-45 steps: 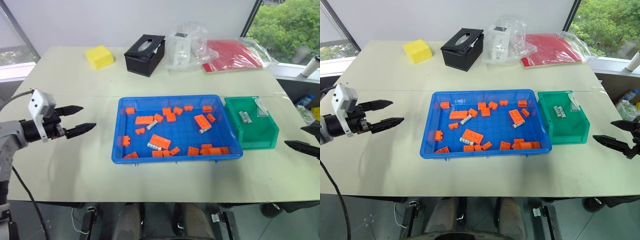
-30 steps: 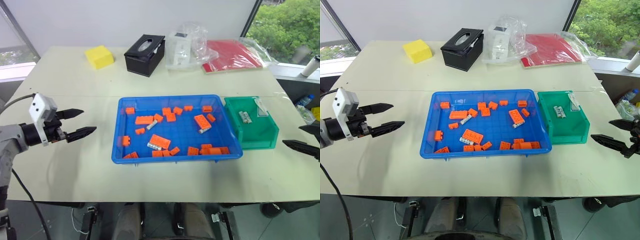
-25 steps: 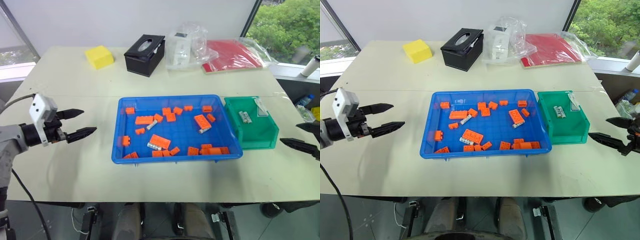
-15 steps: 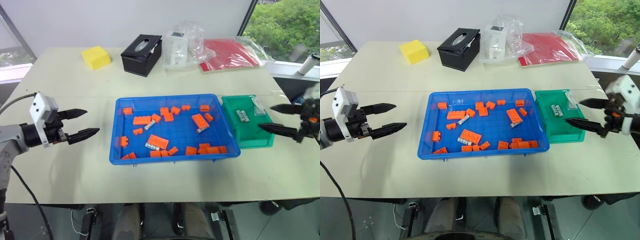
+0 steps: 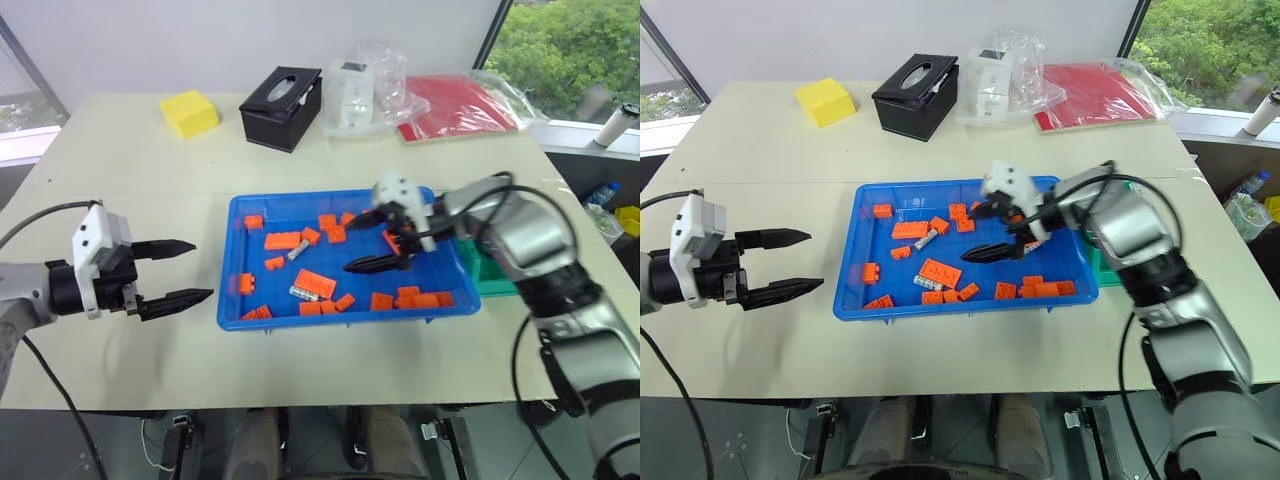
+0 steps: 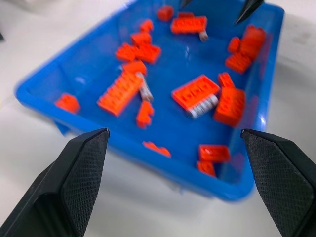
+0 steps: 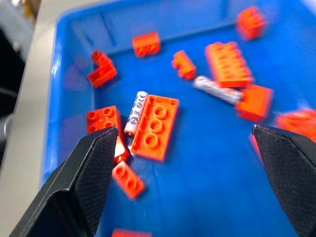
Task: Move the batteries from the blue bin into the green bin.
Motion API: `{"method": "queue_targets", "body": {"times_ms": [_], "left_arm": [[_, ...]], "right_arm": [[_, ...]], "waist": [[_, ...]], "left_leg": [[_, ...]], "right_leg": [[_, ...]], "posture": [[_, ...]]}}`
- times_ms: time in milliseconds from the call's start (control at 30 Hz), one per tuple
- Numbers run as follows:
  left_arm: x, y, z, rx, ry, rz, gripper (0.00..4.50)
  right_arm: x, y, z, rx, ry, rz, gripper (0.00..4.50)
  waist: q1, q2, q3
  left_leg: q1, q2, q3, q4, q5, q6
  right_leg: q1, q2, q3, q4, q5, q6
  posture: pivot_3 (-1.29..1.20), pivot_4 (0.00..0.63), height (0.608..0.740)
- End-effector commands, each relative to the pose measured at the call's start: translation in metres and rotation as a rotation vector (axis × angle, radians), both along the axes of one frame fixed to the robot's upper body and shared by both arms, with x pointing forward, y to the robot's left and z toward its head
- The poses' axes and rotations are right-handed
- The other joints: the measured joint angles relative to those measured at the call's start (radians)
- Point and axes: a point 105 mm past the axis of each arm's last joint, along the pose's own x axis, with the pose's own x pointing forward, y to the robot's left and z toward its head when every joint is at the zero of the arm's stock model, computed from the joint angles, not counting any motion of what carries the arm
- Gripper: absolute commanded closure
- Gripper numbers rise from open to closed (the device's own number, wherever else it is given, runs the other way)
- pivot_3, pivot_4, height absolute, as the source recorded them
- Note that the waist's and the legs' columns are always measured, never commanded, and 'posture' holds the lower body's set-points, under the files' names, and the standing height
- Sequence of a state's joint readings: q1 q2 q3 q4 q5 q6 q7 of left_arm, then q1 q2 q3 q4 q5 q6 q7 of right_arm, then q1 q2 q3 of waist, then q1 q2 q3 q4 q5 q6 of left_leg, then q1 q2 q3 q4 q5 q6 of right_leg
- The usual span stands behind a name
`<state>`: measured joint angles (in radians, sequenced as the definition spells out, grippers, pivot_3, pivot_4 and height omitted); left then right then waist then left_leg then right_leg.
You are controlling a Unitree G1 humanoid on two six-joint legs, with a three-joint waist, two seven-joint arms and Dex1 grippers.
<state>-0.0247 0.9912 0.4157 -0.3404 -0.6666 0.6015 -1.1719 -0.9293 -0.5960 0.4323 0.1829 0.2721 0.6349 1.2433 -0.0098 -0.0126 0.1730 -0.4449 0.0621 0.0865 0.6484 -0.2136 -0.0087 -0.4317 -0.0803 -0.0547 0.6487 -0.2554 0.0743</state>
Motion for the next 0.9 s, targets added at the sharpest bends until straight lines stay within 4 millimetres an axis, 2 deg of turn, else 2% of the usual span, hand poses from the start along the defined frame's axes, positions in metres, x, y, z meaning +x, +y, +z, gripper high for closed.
{"method": "queue_targets", "body": {"times_ms": [33, 200, 467, 900], "left_arm": [[-0.004, 0.000, 0.010, 0.025, -0.050, -0.008, 0.00], [-0.003, -0.002, 0.011, 0.024, -0.067, 0.010, 0.00], [0.000, 0.000, 0.014, 0.023, -0.089, 0.030, 0.00], [0.001, -0.007, 0.015, 0.008, -0.105, 0.022, 0.00]], "right_arm": [[0.020, 0.017, 0.000, -0.037, -0.034, 0.000, 0.03], [0.033, 0.035, -0.017, -0.082, -0.012, 0.014, 0.03], [0.036, 0.054, -0.022, -0.053, 0.070, 0.039, 0.03], [0.043, 0.067, -0.036, -0.110, 0.035, 0.023, 0.03]], "waist": [[-0.002, 0.000, 0.000], [-0.004, 0.000, 0.000], [-0.007, 0.000, 0.000], [-0.009, 0.000, 0.000]], "left_leg": [[0.001, 0.000, 0.000, 0.000, 0.000, 0.000], [0.001, 0.000, 0.000, 0.000, 0.000, 0.000], [0.001, 0.000, 0.000, -0.001, 0.000, 0.000], [0.001, 0.000, 0.000, -0.001, 0.000, -0.001]], "right_leg": [[0.000, 0.000, 0.000, 0.000, 0.000, 0.000], [0.001, 0.000, 0.000, 0.001, 0.001, 0.001], [0.000, 0.001, 0.000, 0.001, 0.001, 0.001], [0.000, 0.000, 0.000, 0.002, 0.001, 0.001]], "posture": [[0.00, 0.150, 0.736], [0.00, 0.150, 0.736], [0.00, 0.150, 0.736], [0.00, 0.150, 0.736]]}}
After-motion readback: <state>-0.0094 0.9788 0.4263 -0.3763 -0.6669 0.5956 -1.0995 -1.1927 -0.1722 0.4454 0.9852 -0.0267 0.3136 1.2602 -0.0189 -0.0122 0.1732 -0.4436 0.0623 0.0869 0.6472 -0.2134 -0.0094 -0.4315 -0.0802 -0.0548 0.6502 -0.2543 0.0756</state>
